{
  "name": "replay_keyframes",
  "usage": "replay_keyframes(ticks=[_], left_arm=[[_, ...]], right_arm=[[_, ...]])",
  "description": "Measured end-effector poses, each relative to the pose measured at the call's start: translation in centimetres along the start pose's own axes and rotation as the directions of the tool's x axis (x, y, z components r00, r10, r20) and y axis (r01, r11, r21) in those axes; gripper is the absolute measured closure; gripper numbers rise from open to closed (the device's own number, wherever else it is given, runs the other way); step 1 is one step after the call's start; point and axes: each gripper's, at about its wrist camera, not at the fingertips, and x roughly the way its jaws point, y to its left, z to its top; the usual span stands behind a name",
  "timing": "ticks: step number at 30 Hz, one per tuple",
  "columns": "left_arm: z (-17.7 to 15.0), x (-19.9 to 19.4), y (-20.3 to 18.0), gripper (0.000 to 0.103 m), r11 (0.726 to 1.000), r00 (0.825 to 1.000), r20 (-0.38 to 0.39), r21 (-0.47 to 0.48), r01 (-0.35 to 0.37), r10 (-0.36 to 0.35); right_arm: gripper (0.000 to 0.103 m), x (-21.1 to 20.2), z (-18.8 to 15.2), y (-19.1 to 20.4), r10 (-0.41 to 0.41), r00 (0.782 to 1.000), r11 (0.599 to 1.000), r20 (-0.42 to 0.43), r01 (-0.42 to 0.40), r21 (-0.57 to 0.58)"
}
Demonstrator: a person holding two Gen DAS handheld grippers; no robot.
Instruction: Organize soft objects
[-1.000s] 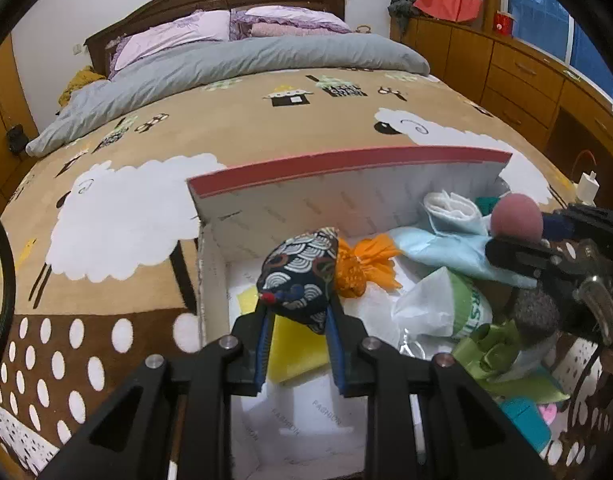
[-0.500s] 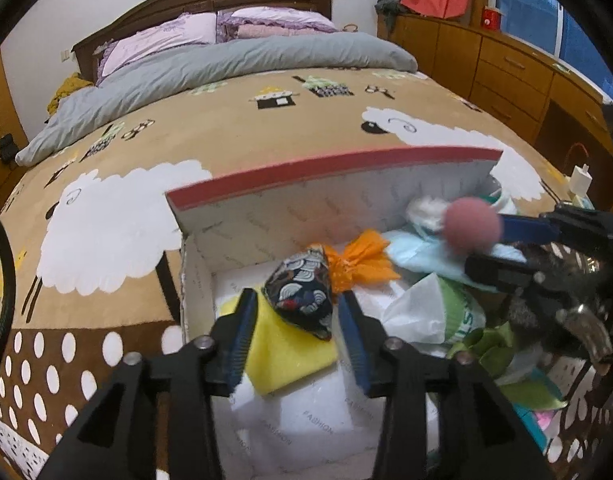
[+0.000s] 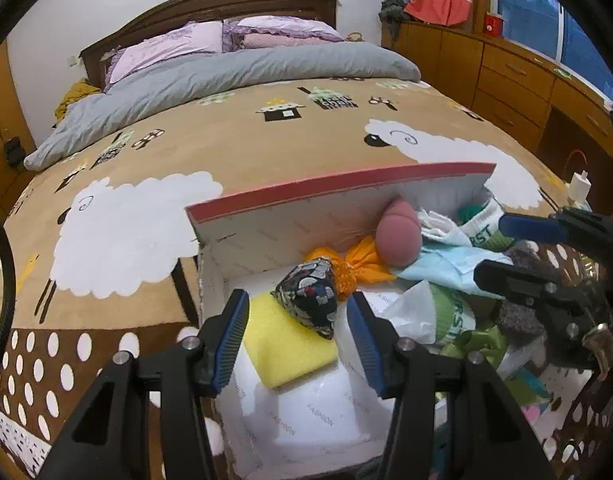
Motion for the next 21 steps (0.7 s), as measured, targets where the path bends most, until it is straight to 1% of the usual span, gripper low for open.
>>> replay_keyframes(ticks=[9, 15, 18, 21], left_arm=[[-0.7, -2.8, 0.7, 0.049, 0.999, 0.999, 0.037, -0.043, -0.025, 0.026], [-1.6, -4.5, 0.5, 0.049, 0.995, 0.995, 0.052, -0.050, -0.081, 0.084], [-2.2, -5.2, 0.4, 0.046, 0.994, 0.994, 0.052, -0.063, -0.093, 0.097], [-2.8, -5.9, 0.4, 0.045, 0.991, 0.993, 0.048, -0.086, -0.102, 0.107]], right_arm=[[0.039, -1.9, -0.9, -0.1, -0.020, 0.999, 1.000, 0.024, 0.020, 0.018], [0.039, -3.4, -1.7, -0.1, -0.039, 0.999, 0.998, 0.036, 0.037, 0.046], [0.039, -4.1, -2.2, 0.2, -0.048, 0.998, 0.997, 0.040, 0.045, 0.058], [0.039, -4.7, -2.6, 0.3, -0.053, 0.998, 0.996, 0.043, 0.050, 0.077]])
